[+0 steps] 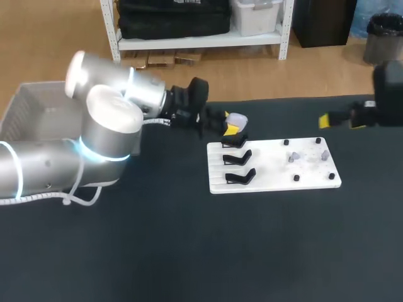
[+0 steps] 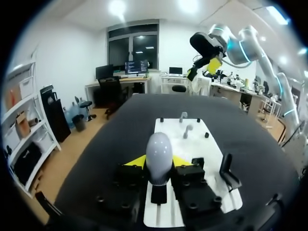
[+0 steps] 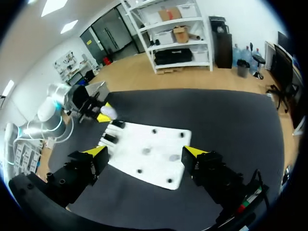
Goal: Pick up each earbud case from the left stands, insert the matching earbuds, close the lid, and place the case in the box.
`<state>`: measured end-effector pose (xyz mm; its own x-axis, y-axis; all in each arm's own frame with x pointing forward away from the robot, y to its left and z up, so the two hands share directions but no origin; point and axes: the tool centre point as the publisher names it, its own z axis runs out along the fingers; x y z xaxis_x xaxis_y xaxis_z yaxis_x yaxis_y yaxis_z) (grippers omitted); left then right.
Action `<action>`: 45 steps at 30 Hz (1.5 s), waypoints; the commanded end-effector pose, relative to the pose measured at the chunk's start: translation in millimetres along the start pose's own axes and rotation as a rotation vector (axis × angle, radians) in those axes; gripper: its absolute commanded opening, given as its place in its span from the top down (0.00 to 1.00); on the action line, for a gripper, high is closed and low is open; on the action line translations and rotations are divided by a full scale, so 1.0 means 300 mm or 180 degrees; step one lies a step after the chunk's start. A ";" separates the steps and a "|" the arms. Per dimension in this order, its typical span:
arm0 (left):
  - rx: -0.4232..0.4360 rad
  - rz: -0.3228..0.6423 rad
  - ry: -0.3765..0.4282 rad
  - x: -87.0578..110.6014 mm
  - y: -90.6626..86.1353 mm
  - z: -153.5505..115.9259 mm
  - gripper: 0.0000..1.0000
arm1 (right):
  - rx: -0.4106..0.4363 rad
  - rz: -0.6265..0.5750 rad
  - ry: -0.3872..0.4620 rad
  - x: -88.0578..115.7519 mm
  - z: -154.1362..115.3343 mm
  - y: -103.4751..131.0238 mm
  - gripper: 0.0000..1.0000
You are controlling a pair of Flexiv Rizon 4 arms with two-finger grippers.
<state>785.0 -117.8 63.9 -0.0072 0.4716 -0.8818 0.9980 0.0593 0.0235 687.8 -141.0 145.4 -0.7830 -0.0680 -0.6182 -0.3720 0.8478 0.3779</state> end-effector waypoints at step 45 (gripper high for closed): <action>0.0151 0.0495 0.0169 -0.216 -0.249 0.008 1.00 | -0.0128 -0.0094 0.0349 -0.045 0.224 0.202 0.00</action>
<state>713.2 -157.0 117.5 0.1420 0.5229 -0.8405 0.9897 -0.0581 0.1311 706.7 -51.6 129.9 -0.8191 -0.1502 -0.5536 -0.4149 0.8216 0.3910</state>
